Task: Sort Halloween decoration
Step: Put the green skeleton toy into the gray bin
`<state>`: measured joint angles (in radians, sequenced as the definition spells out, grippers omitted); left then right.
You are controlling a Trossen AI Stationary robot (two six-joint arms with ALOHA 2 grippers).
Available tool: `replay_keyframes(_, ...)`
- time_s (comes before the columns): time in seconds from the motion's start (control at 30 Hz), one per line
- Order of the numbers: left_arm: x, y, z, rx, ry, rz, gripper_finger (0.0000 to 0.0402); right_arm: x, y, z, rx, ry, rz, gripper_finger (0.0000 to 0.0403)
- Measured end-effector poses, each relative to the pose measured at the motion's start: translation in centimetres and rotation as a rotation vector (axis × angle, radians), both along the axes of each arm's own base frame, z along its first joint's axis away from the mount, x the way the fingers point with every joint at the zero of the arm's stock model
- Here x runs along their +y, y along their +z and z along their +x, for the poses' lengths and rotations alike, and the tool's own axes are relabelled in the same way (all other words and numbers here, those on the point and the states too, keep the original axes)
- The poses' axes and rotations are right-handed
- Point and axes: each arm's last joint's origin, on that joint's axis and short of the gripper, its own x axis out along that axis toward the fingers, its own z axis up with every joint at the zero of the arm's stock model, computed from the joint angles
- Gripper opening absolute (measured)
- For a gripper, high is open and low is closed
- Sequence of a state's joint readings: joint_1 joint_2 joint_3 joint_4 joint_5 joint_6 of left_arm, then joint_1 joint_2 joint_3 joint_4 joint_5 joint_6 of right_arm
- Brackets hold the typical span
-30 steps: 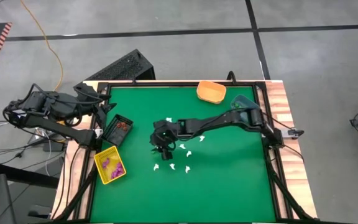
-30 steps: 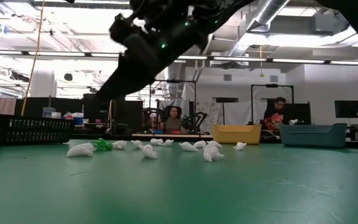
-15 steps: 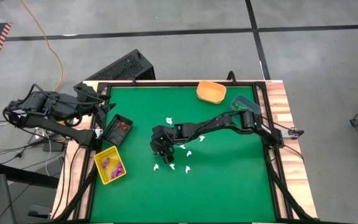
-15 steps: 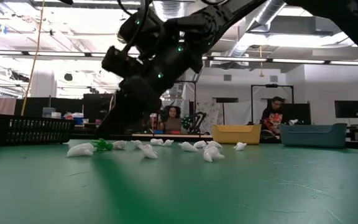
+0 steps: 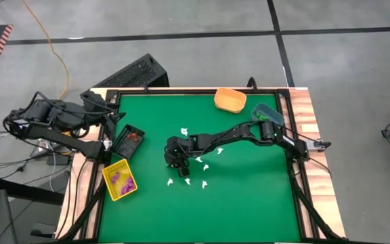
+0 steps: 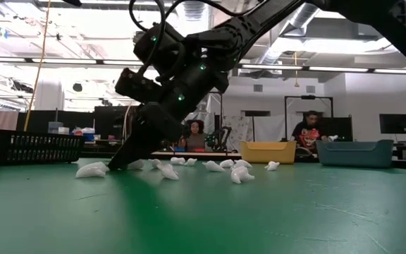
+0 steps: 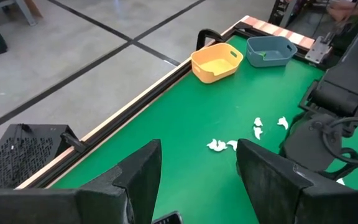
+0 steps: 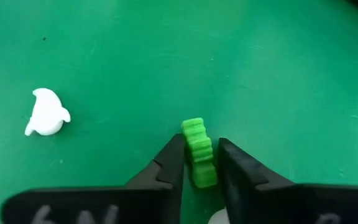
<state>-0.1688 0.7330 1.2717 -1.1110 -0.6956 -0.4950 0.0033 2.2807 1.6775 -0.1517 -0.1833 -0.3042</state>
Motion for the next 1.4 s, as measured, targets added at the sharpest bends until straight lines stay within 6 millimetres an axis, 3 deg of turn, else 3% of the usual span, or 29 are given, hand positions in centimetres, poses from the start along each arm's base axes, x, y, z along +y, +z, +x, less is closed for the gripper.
replay_keyframes(0.23, 0.0, 0.0, 0.0, 0.0, 0.001, 0.001, 0.0199, 0.5, 0.0, 0.0, 0.002, -0.011, 0.013, 0.0015)
replay_keyframes(0.47, 0.0, 0.0, 0.0, 0.001, 0.003, 0.006, 0.0199, 0.2, 1.2, 0.0, -0.008, -0.12, 0.131, 0.001)
replay_keyframes(0.67, 0.0, 0.0, 0.0, 0.003, 0.0, 0.011, 0.0199, -0.8, 4.4, 0.6, -0.118, -0.193, 0.174, 0.0004)
replay_keyframes(0.77, 0.0, 0.0, 0.0, 0.003, 0.0, 0.011, 0.0199, -2.1, 5.7, 0.2, -0.132, -0.305, 0.19, 0.0004)
replay_keyframes(0.9, 0.0, 0.0, 0.0, 0.002, 0.0, 0.01, 0.0199, -5.0, 8.9, -1.2, -0.17, -0.471, 0.185, 0.0003)
replay_keyframes(1.03, 0.0, 0.0, 0.0, 0.002, 0.001, 0.01, 0.0199, -7.9, 12.2, -4.7, -0.143, -0.585, 0.083, 0.0003)
replay_keyframes(1.17, 0.0, 0.0, 0.0, 0.001, 0.0, 0.009, 0.0199, -10.8, 14.6, -9.7, -0.067, -0.74, 0.034, 0.0002)
replay_keyframes(1.3, 0.0, 0.0, 0.0, -0.003, 0.003, 0.003, 0.0199, -12.8, 15.4, -15.6, -0.018, -0.999, 0.04, 0.0002)
replay_keyframes(1.4, 0.0, 0.0, 0.0, -0.002, 0.001, 0.002, 0.0199, -12.9, 14.8, -20.1, 0.014, -1.221, 0.079, 0.0002)
